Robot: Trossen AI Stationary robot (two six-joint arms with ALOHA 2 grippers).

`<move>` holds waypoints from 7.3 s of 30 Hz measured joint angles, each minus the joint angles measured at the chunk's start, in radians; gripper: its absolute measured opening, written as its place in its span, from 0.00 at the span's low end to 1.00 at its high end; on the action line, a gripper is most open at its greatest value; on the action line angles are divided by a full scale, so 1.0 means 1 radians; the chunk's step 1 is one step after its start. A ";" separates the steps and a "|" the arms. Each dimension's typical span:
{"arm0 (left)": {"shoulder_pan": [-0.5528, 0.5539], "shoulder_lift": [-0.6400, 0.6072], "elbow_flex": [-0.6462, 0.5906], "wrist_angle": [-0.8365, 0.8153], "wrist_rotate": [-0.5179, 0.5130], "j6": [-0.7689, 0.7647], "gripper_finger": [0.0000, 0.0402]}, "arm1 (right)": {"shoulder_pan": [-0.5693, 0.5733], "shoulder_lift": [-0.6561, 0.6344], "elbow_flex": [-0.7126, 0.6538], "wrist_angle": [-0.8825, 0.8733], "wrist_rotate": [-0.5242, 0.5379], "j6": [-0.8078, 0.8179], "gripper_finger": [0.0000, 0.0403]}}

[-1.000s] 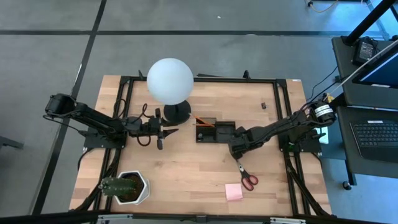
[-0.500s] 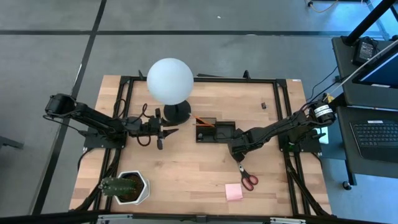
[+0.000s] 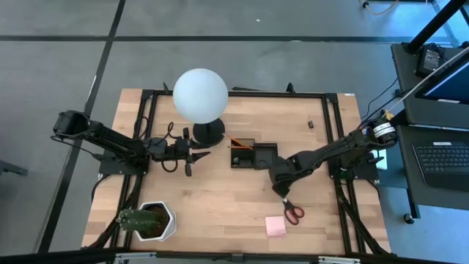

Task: Pick and place office supplies into organizer
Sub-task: Put the red eraser into the black desk organizer, then put the black binder clip into the black desk organizer

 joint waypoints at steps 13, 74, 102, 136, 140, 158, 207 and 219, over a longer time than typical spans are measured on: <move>0.000 0.000 0.000 0.001 0.001 -0.001 0.24 | 0.005 -0.033 0.001 0.095 0.045 -0.098 0.18; 0.000 0.000 0.000 0.000 0.003 0.000 0.24 | -0.138 0.078 0.005 0.773 0.224 -0.754 0.18; 0.000 0.000 0.000 0.000 0.003 0.000 0.24 | -0.142 0.078 0.004 0.760 0.243 -0.749 0.18; 0.000 0.000 0.000 -0.027 0.003 0.000 0.24 | -0.149 -0.206 0.004 0.292 0.175 -0.449 0.33; 0.000 0.000 0.000 -0.026 0.003 0.000 0.24 | -0.187 -0.337 0.004 0.103 0.217 -0.279 0.33; 0.000 0.000 0.000 -0.027 0.003 -0.001 0.24 | -0.525 -0.499 0.004 -0.258 0.428 -0.033 0.33; 0.000 0.000 0.000 -0.031 0.003 -0.027 0.24 | -0.906 -0.413 -0.139 -0.225 0.419 0.028 0.66; 0.000 0.000 0.000 -0.037 0.004 -0.029 0.24 | -0.953 -0.382 -0.139 -0.131 0.418 -0.045 0.66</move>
